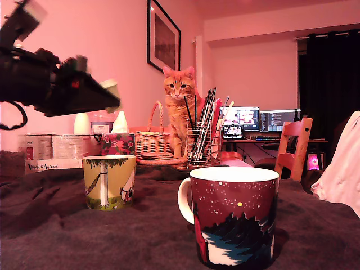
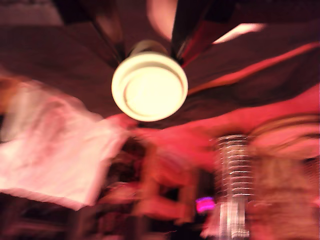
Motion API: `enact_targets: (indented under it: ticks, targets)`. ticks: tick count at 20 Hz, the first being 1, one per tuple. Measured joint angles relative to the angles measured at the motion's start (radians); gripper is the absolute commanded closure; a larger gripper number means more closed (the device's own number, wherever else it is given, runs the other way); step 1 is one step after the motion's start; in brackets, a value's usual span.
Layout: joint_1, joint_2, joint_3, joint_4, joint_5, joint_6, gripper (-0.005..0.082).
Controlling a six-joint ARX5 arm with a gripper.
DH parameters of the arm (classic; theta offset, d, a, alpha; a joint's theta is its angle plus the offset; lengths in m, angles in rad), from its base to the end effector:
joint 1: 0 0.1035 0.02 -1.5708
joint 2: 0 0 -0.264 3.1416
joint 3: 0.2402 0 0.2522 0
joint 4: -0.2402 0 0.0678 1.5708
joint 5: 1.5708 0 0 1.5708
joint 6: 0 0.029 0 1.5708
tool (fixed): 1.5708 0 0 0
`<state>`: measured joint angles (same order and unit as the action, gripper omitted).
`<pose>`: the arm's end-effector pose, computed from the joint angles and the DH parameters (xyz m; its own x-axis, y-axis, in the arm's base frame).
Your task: Pick up the coffee capsules on the table and drop them inside the coffee cup
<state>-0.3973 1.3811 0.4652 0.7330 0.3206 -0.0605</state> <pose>0.2369 -0.1093 0.1877 0.7386 -0.6517 -0.1726 0.6416 0.7581 -0.1167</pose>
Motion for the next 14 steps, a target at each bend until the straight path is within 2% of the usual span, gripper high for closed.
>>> enact_targets:
  ticks: [2,7,14]
  targets:
    - [0.000,0.000,0.047,-0.119,-0.027,0.043,0.0662]
    - [0.000,0.000,0.181,-0.410,-0.122,0.061,0.0662]
    - [0.000,0.037,0.267,-0.554,-0.129,0.064,0.0662]
